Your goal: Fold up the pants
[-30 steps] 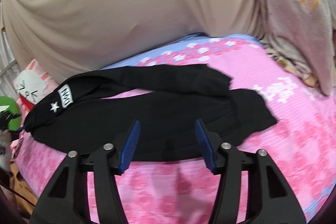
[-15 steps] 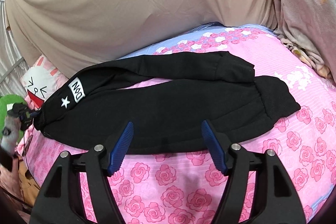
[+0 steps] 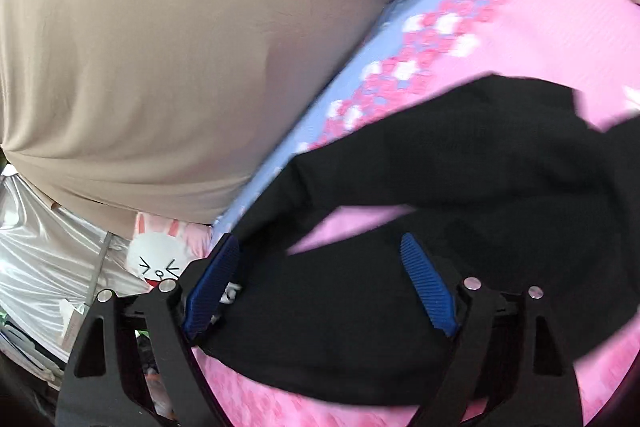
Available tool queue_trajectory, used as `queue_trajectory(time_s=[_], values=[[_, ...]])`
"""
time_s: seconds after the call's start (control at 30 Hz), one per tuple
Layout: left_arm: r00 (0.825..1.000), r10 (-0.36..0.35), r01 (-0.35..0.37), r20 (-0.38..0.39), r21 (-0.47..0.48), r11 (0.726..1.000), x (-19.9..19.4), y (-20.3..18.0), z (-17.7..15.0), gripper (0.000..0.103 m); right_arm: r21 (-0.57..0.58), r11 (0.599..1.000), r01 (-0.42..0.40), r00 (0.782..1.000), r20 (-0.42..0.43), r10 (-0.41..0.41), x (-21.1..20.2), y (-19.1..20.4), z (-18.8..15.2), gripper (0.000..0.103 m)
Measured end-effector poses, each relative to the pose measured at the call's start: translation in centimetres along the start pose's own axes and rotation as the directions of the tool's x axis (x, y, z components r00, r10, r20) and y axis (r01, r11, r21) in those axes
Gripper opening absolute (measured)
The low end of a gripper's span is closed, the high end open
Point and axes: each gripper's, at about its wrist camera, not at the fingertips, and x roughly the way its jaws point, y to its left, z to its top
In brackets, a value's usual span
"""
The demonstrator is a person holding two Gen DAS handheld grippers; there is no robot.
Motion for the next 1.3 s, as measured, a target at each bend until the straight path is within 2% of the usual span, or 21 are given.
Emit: queue_trajectory(time_s=[0.13,0.23,0.3,0.4,0.43,0.57,0.6,0.63,0.67,0.7,0.73,0.8,0.87,0.93,0.97,1.03,1.07,1.13,1.2,1.23,1.3], values=[[1.000,0.017,-0.018,0.024,0.017,1.000,-1.0,0.5,0.0,0.002,0.023,0.999,-0.043,0.988,-0.149,0.045,6.7,2.9,0.6,0.082],[0.999,0.023,-0.024,0.038,0.036,0.999,-1.6,0.7,0.0,0.000,0.116,0.993,-0.030,0.967,-0.249,0.058,11.3,2.6,-0.5,0.082],[0.998,0.031,-0.033,0.054,0.045,0.998,-2.0,0.7,0.4,0.000,0.169,0.985,-0.034,0.955,-0.285,0.082,13.4,2.0,-1.7,0.082],[0.986,0.096,-0.105,0.139,0.058,0.993,-3.5,0.8,1.2,0.000,0.251,0.964,-0.086,0.959,-0.241,0.148,15.1,1.1,-2.5,0.082],[0.987,0.086,-0.094,0.137,0.055,0.994,-3.7,1.0,1.3,0.000,0.267,0.958,-0.108,0.964,-0.206,0.166,15.5,1.1,-2.2,0.082],[0.993,0.053,-0.058,0.107,0.044,0.997,-3.0,0.9,1.4,0.000,0.301,0.944,-0.137,0.968,-0.163,0.192,17.5,1.6,-1.3,0.082],[0.996,0.016,-0.021,0.084,0.062,0.998,-2.5,0.5,1.0,0.000,0.302,0.943,-0.140,0.969,-0.156,0.193,17.9,1.9,-1.1,0.081],[0.997,-0.017,0.012,0.069,0.072,0.997,-2.3,0.3,0.6,0.000,0.278,0.951,-0.137,0.974,-0.137,0.180,18.1,2.4,-1.0,0.068],[0.997,-0.043,0.038,0.062,0.074,0.997,-2.1,0.2,0.2,0.000,0.246,0.961,-0.127,0.978,-0.133,0.164,18.2,3.0,-0.9,0.037],[0.996,-0.059,0.055,0.066,0.069,0.996,-2.0,0.0,-0.2,0.006,0.194,0.976,-0.095,0.984,-0.132,0.122,18.2,3.7,-0.9,0.018],[0.996,-0.058,0.054,0.074,0.059,0.997,-1.7,0.0,-0.3,0.023,0.154,0.985,-0.074,0.988,-0.122,0.093,17.9,4.4,-1.0,0.004],[0.994,-0.054,0.051,0.091,0.037,0.998,-1.1,0.2,-0.2,0.039,0.078,0.995,-0.062,0.994,-0.081,0.068,16.3,5.8,-1.2,0.004],[0.995,-0.042,0.042,0.089,0.007,0.999,-0.4,0.7,0.1,0.039,-0.060,0.997,-0.042,0.999,-0.013,0.042,12.5,8.3,-1.9,0.004],[0.996,-0.039,0.039,0.075,-0.002,0.999,0.3,1.0,0.3,0.039,-0.205,0.979,-0.013,0.999,0.030,0.020,8.5,10.6,-3.5,0.004],[0.997,-0.030,0.030,0.072,0.001,1.000,0.5,1.1,0.4,0.039,-0.300,0.953,0.027,0.999,0.041,-0.016,5.8,11.8,-5.6,0.004],[0.998,0.005,-0.005,0.070,0.005,1.000,1.2,1.4,0.4,0.039,-0.368,0.925,0.089,0.996,0.018,-0.089,3.6,11.8,-8.9,0.005],[0.998,0.011,-0.011,0.066,0.000,1.000,1.4,1.8,0.4,0.039,-0.382,0.915,0.132,0.990,-0.003,-0.144,3.4,11.1,-10.3,0.010],[0.999,0.017,-0.016,0.051,-0.029,0.999,2.2,2.7,0.6,0.039,-0.373,0.908,0.191,0.973,-0.051,-0.226,4.4,8.9,-12.2,0.013],[0.998,0.009,-0.007,0.055,-0.050,0.999,2.5,3.3,0.7,0.039,-0.309,0.935,0.171,0.972,-0.100,-0.211,5.2,6.5,-12.5,0.014],[0.998,0.002,0.001,0.063,-0.050,0.999,2.4,3.3,0.7,0.039,-0.270,0.950,0.156,0.975,-0.109,-0.191,4.9,5.7,-12.5,0.018],[0.997,-0.010,0.013,0.071,-0.030,0.999,2.2,3.1,0.9,0.035,-0.225,0.965,0.133,0.982,-0.099,-0.159,4.1,4.2,-12.2,0.039]])
